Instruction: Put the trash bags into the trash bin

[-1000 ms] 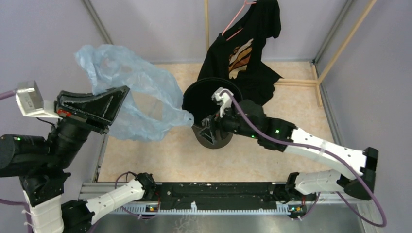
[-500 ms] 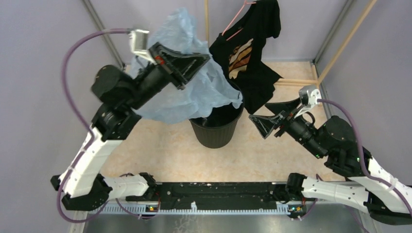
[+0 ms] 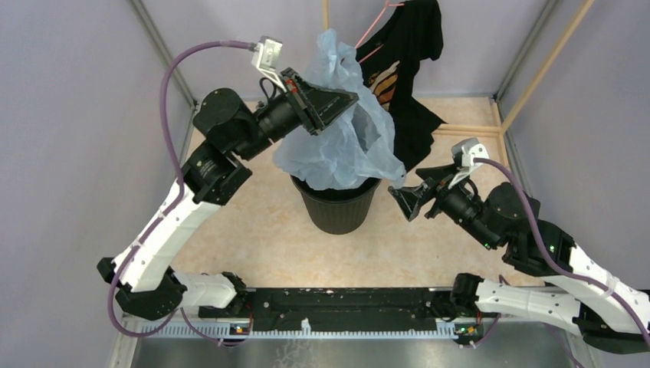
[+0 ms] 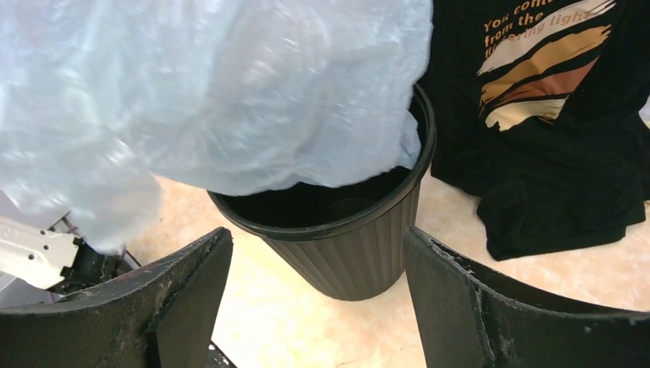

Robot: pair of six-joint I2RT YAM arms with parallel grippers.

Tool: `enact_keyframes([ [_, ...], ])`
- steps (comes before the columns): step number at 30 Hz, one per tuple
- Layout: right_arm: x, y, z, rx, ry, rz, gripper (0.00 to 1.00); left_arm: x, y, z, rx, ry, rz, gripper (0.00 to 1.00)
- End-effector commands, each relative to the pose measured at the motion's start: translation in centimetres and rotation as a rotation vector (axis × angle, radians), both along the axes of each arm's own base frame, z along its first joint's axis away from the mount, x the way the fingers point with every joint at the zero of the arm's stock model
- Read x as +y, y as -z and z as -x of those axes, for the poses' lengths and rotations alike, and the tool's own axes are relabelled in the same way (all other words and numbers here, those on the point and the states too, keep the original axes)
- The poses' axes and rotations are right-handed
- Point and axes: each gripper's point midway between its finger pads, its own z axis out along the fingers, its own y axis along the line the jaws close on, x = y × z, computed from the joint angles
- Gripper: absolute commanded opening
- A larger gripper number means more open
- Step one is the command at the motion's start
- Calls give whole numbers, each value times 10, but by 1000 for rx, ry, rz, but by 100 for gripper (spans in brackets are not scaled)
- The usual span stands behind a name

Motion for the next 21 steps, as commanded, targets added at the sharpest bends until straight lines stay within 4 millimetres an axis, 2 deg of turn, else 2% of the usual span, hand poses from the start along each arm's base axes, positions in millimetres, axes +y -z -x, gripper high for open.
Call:
enact_keyframes([
  [1,1,-2,-5,-19,21,13,81,-20,-10,9,-7,126,49,0],
  [7,-12,-11,-6,-33,65,-33,81,-49,-8,13,6,291,100,0],
  [11,-17,-11,-8,-40,87,-30,81,-57,-11,21,-21,380,148,0],
  [14,-19,-7,-12,-41,110,-9,81,-48,-22,24,-62,367,174,0],
  [18,-21,-3,-16,-27,150,-19,80,-29,-47,34,-136,358,200,0],
  [21,-27,-1,-20,-17,194,-43,80,-8,-66,43,-181,355,206,0],
])
